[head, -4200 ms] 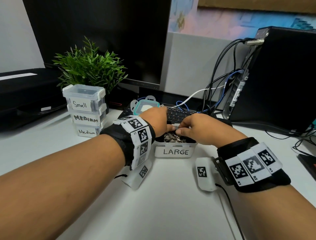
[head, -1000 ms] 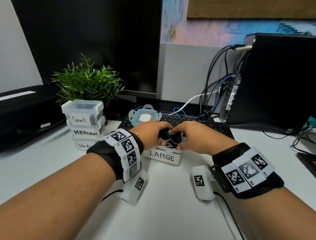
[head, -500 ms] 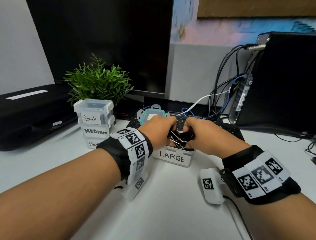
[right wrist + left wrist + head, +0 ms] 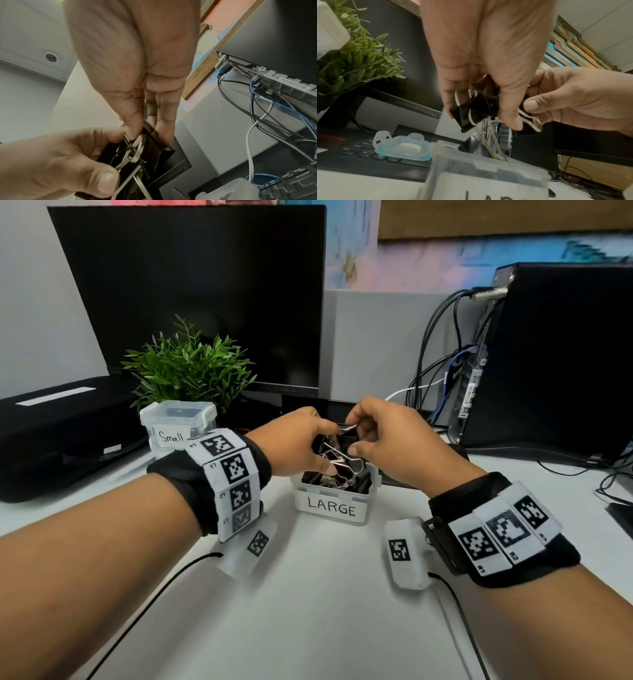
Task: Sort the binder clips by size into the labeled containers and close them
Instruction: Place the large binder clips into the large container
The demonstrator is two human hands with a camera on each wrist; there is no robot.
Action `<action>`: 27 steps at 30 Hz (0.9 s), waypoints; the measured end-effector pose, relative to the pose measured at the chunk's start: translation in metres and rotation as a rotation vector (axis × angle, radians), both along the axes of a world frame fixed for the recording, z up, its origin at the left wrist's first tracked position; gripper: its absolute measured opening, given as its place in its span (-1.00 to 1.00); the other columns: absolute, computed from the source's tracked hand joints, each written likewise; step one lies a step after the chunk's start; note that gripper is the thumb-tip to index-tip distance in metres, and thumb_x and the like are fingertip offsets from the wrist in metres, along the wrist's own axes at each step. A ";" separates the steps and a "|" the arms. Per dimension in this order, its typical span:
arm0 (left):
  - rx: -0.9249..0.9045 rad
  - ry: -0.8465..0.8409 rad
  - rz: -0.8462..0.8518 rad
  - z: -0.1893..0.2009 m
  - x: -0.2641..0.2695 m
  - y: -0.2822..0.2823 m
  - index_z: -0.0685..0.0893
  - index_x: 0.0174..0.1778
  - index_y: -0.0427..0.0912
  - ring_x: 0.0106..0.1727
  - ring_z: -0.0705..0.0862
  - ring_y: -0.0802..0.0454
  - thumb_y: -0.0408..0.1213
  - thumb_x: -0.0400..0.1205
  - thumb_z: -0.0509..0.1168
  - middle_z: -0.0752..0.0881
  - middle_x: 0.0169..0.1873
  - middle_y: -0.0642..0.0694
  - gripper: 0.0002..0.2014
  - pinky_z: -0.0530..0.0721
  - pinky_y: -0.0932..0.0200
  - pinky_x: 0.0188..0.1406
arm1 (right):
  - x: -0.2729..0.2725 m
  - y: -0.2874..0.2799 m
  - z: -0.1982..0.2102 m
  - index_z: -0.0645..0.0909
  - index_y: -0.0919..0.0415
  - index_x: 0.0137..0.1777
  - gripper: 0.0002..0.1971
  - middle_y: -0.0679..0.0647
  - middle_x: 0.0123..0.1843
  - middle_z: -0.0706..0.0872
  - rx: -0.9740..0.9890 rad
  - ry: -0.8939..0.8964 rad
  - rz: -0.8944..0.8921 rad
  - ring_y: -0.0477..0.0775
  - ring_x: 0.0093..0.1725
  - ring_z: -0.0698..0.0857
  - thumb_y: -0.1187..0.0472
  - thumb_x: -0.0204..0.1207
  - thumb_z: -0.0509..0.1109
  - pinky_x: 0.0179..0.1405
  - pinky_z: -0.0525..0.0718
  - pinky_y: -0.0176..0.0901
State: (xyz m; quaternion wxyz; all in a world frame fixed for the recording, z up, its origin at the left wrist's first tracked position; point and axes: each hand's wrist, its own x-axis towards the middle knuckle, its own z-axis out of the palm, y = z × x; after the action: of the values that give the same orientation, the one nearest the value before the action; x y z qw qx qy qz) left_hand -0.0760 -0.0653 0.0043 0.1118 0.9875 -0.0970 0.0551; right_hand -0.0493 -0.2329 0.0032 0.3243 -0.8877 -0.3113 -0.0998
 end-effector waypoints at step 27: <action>0.417 0.195 0.276 -0.037 0.010 0.038 0.60 0.32 -0.19 0.20 0.60 -0.16 -0.39 0.64 0.19 0.52 0.27 -0.26 -0.67 0.57 0.11 0.08 | 0.004 -0.001 -0.014 0.43 -0.16 0.46 -0.50 -0.05 0.38 0.56 -0.546 0.215 -0.019 -0.05 0.09 0.50 0.19 0.56 0.38 0.05 0.45 -0.24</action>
State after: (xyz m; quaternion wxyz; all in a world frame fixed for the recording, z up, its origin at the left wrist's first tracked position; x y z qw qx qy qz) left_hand -0.0663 -0.0270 -0.0327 -0.0937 0.9937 0.0407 -0.0466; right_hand -0.0449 -0.2335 -0.0111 0.1036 -0.9505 -0.2820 0.0792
